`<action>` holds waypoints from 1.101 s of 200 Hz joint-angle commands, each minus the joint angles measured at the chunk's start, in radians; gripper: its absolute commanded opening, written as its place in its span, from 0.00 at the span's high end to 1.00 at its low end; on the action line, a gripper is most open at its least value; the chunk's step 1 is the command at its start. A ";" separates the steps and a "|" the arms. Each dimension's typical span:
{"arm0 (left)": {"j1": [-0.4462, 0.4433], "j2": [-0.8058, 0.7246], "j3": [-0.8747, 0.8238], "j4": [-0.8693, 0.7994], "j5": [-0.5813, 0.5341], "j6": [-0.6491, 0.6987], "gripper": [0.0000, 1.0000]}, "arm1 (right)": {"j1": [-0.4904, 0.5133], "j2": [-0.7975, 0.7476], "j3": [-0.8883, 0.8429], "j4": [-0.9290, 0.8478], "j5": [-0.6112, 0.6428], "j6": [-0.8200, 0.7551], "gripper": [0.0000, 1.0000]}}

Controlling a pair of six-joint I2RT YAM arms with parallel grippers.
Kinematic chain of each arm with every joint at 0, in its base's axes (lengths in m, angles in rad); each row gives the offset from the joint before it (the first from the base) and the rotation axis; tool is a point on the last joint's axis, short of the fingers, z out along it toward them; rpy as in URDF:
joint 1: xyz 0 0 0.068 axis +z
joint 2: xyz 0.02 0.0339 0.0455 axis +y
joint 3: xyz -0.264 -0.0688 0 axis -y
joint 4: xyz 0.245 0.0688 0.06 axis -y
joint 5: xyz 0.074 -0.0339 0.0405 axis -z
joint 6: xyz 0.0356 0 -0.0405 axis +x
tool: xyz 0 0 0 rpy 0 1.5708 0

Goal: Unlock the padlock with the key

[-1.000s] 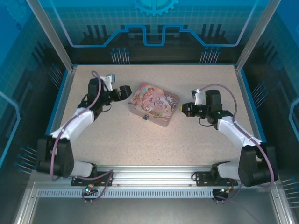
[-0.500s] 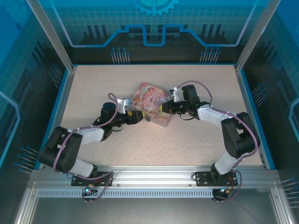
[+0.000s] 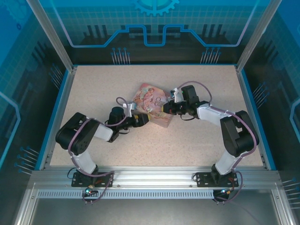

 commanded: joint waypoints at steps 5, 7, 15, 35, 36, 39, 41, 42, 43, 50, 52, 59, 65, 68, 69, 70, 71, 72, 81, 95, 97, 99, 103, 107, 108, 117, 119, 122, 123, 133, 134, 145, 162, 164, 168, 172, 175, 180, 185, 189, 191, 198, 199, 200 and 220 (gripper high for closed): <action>-0.017 0.046 -0.016 0.137 -0.037 -0.002 0.16 | -0.006 0.018 0.013 -0.060 0.032 -0.030 1.00; -0.018 0.051 -0.017 0.143 -0.040 -0.001 0.16 | -0.006 0.018 0.014 -0.059 0.033 -0.032 1.00; -0.023 0.063 -0.021 0.168 -0.050 -0.001 0.16 | -0.006 0.018 0.014 -0.062 0.032 -0.035 1.00; -0.036 0.094 -0.032 0.227 -0.081 0.008 0.16 | -0.006 0.016 0.013 -0.070 0.033 -0.042 1.00; -0.035 0.095 -0.033 0.231 -0.084 0.009 0.16 | -0.006 0.017 0.013 -0.071 0.034 -0.042 1.00; -0.037 0.097 -0.036 0.238 -0.087 0.012 0.16 | -0.006 0.015 0.013 -0.072 0.034 -0.040 1.00; -0.038 0.098 -0.037 0.242 -0.091 0.015 0.16 | -0.006 0.014 0.012 -0.072 0.034 -0.041 1.00; -0.039 0.099 -0.037 0.243 -0.093 0.017 0.16 | -0.006 0.015 0.012 -0.073 0.034 -0.041 1.00; -0.039 0.099 -0.039 0.243 -0.095 0.018 0.16 | -0.006 0.015 0.012 -0.073 0.034 -0.042 1.00; -0.040 0.099 -0.045 0.250 -0.109 0.028 0.16 | -0.006 0.014 0.011 -0.072 0.034 -0.043 1.00; -0.042 0.099 -0.047 0.250 -0.116 0.032 0.16 | -0.006 0.014 0.010 -0.071 0.034 -0.043 1.00; -0.042 0.097 -0.051 0.251 -0.129 0.046 0.15 | -0.006 0.012 0.009 -0.071 0.033 -0.043 1.00; -0.042 0.095 -0.053 0.249 -0.139 0.058 0.15 | -0.006 0.012 0.008 -0.070 0.033 -0.043 1.00; -0.043 0.096 -0.053 0.249 -0.144 0.064 0.15 | -0.006 0.012 0.007 -0.070 0.033 -0.043 1.00; -0.043 0.096 -0.053 0.248 -0.145 0.065 0.15 | -0.006 0.012 0.007 -0.070 0.034 -0.043 1.00; -0.043 0.097 -0.052 0.249 -0.146 0.065 0.15 | -0.006 0.012 0.007 -0.070 0.034 -0.042 1.00; -0.044 0.097 -0.052 0.249 -0.146 0.066 0.15 | -0.006 0.012 0.008 -0.070 0.034 -0.043 1.00; -0.044 0.098 -0.053 0.251 -0.147 0.068 0.15 | -0.006 0.012 0.007 -0.070 0.035 -0.043 1.00; -0.043 0.108 -0.050 0.266 -0.144 0.073 0.15 | -0.006 0.013 0.008 -0.073 0.033 -0.044 1.00; -0.044 0.138 -0.037 0.297 -0.122 0.067 0.15 | -0.007 0.015 0.010 -0.074 0.033 -0.046 1.00; -0.044 0.142 -0.035 0.301 -0.117 0.066 0.15 | -0.006 0.015 0.012 -0.074 0.032 -0.046 1.00; -0.045 0.147 -0.032 0.305 -0.113 0.065 0.15 | -0.006 0.015 0.012 -0.074 0.033 -0.046 1.00; -0.045 0.155 -0.028 0.312 -0.104 0.064 0.15 | -0.007 0.016 0.011 -0.076 0.032 -0.045 1.00; -0.045 0.164 -0.025 0.318 -0.098 0.065 0.15 | -0.006 0.014 0.012 -0.076 0.032 -0.046 1.00; -0.045 0.166 -0.024 0.320 -0.096 0.065 0.15 | -0.006 0.015 0.012 -0.076 0.033 -0.047 1.00; -0.045 0.179 -0.019 0.325 -0.086 0.067 0.16 | -0.006 0.015 0.012 -0.077 0.032 -0.046 1.00; -0.045 0.183 -0.018 0.326 -0.084 0.068 0.16 | -0.006 0.015 0.012 -0.077 0.032 -0.047 1.00; -0.044 0.187 -0.016 0.327 -0.082 0.069 0.16 | -0.007 0.015 0.012 -0.077 0.032 -0.047 1.00; -0.045 0.188 -0.016 0.326 -0.081 0.069 0.16 | -0.007 0.015 0.012 -0.078 0.031 -0.047 1.00; -0.045 0.199 -0.010 0.329 -0.072 0.067 0.17 | -0.006 0.015 0.012 -0.080 0.033 -0.047 1.00; -0.045 0.200 -0.009 0.329 -0.071 0.066 0.17 | -0.006 0.015 0.012 -0.080 0.032 -0.047 1.00; -0.047 0.207 -0.003 0.335 -0.058 0.059 0.18 | -0.006 0.018 0.013 -0.086 0.033 -0.051 1.00; -0.052 0.212 0.008 0.338 -0.034 0.042 0.22 | -0.007 0.020 0.011 -0.085 0.032 -0.049 1.00; -0.054 0.211 0.010 0.338 -0.033 0.040 0.23 | -0.007 0.020 0.011 -0.084 0.031 -0.049 1.00; -0.056 0.211 0.012 0.339 -0.029 0.036 0.24 | -0.006 0.021 0.011 -0.084 0.030 -0.049 1.00; -0.059 0.211 0.014 0.340 -0.025 0.031 0.24 | -0.006 0.022 0.012 -0.083 0.030 -0.048 1.00; -0.061 0.210 0.016 0.340 -0.023 0.029 0.25 | -0.006 0.023 0.011 -0.083 0.030 -0.047 1.00; -0.066 0.209 0.017 0.341 -0.020 0.024 0.26 | -0.006 0.024 0.011 -0.084 0.030 -0.047 1.00; -0.067 0.208 0.019 0.342 -0.020 0.022 0.27 | -0.006 0.024 0.012 -0.082 0.030 -0.048 1.00; -0.070 0.206 0.021 0.341 -0.018 0.018 0.27 | -0.006 0.026 0.011 -0.081 0.030 -0.046 1.00; -0.071 0.206 0.021 0.343 -0.017 0.016 0.28 | -0.006 0.026 0.010 -0.080 0.030 -0.046 1.00; -0.075 0.203 0.022 0.345 -0.015 0.011 0.29 | -0.006 0.028 0.010 -0.081 0.031 -0.046 1.00; -0.076 0.203 0.022 0.345 -0.015 0.009 0.29 | -0.006 0.028 0.010 -0.080 0.031 -0.046 1.00; -0.075 0.203 0.023 0.346 -0.014 0.008 0.29 | -0.006 0.028 0.009 -0.081 0.031 -0.045 1.00; -0.079 0.196 0.025 0.356 -0.013 -0.007 0.32 | -0.006 0.031 0.008 -0.076 0.029 -0.045 1.00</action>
